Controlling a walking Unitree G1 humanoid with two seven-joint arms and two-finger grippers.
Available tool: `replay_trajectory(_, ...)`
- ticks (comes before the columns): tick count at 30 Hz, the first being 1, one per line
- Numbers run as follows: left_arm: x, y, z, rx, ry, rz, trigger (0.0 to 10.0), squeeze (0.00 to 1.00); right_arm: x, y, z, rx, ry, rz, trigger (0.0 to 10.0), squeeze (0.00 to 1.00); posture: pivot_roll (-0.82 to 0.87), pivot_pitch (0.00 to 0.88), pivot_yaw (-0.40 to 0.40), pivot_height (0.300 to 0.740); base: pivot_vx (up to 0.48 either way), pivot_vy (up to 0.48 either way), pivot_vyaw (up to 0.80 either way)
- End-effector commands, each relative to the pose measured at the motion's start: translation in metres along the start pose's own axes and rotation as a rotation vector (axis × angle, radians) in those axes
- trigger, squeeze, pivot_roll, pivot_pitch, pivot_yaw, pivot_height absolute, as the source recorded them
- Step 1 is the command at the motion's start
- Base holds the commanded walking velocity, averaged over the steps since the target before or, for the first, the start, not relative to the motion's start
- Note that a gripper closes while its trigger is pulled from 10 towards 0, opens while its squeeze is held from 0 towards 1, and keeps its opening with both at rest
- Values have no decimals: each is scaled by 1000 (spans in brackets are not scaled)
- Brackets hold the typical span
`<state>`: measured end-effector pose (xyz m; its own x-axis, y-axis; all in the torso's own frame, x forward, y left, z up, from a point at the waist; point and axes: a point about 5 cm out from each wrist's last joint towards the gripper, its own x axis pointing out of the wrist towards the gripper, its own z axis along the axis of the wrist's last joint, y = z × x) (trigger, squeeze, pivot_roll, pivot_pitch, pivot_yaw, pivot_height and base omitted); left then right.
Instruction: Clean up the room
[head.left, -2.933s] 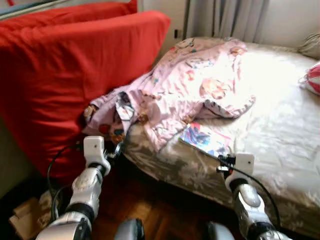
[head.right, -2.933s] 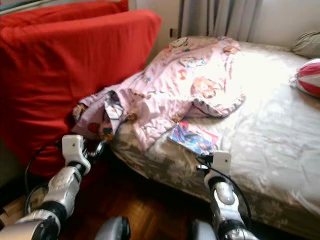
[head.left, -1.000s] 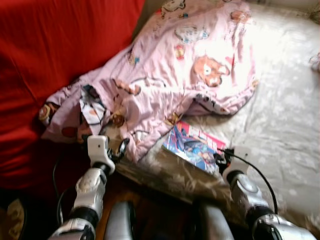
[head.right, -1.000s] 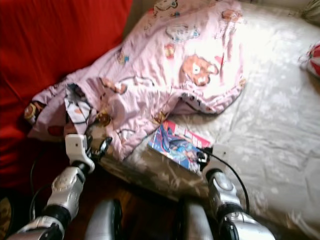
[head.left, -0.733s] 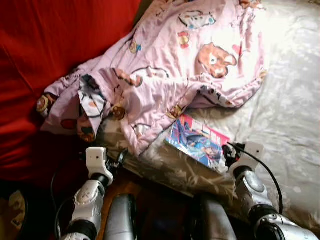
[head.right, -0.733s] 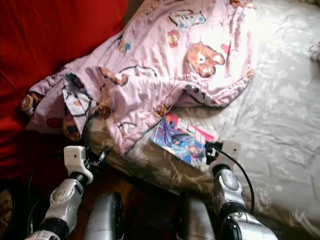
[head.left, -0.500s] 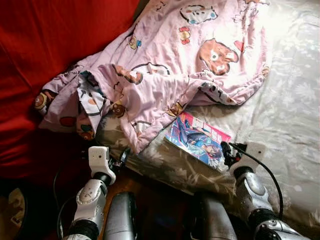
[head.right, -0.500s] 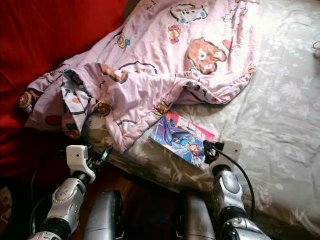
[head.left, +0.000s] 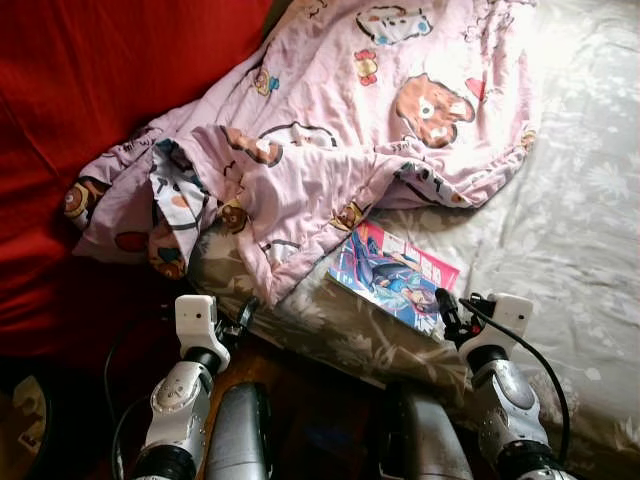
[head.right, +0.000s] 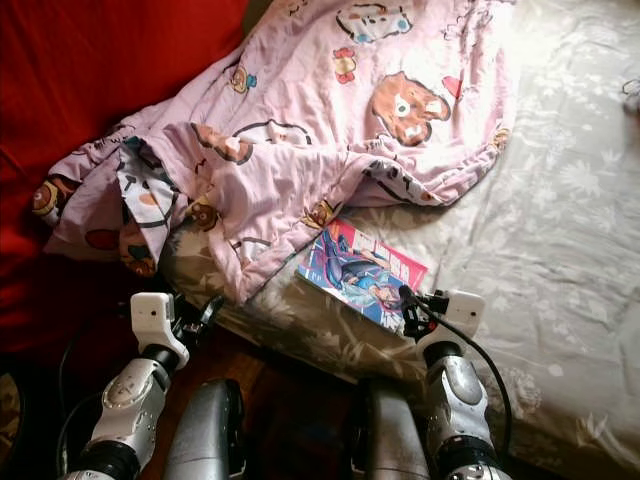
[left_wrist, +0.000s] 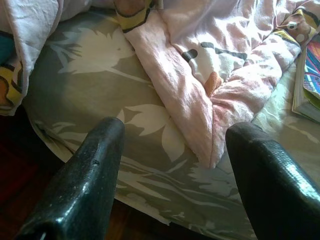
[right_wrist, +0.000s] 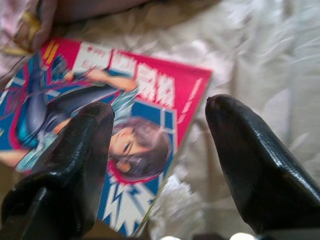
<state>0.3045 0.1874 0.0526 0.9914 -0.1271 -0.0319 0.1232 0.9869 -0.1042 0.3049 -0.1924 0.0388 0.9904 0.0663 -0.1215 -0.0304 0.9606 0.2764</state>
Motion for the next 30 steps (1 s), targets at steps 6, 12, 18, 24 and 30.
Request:
replay_trajectory(6,-10,1,-14,-2,60,10,10000,0,-14,-5,-22,-6,106,-14,10000,0,85,320,-21,599,0,0,0)
replay_trajectory(12,-10,1,-14,8,61,9,10000,0,-21,-7,-26,-5,122,-19,10000,0,82,310,-19,599,0,0,0)
replay_trajectory(18,-9,0,-11,14,54,0,10000,0,-21,-4,-31,13,148,-5,10000,0,90,304,-22,599,0,0,0)
replay_trajectory(24,-8,-2,-10,20,51,-8,10000,0,-22,-4,-33,18,175,-14,10000,0,90,308,-24,599,0,0,0)
replay_trajectory(30,-10,-1,-11,24,54,-3,10000,0,-23,-8,-35,26,190,-39,10000,0,87,309,-24,599,0,0,0)
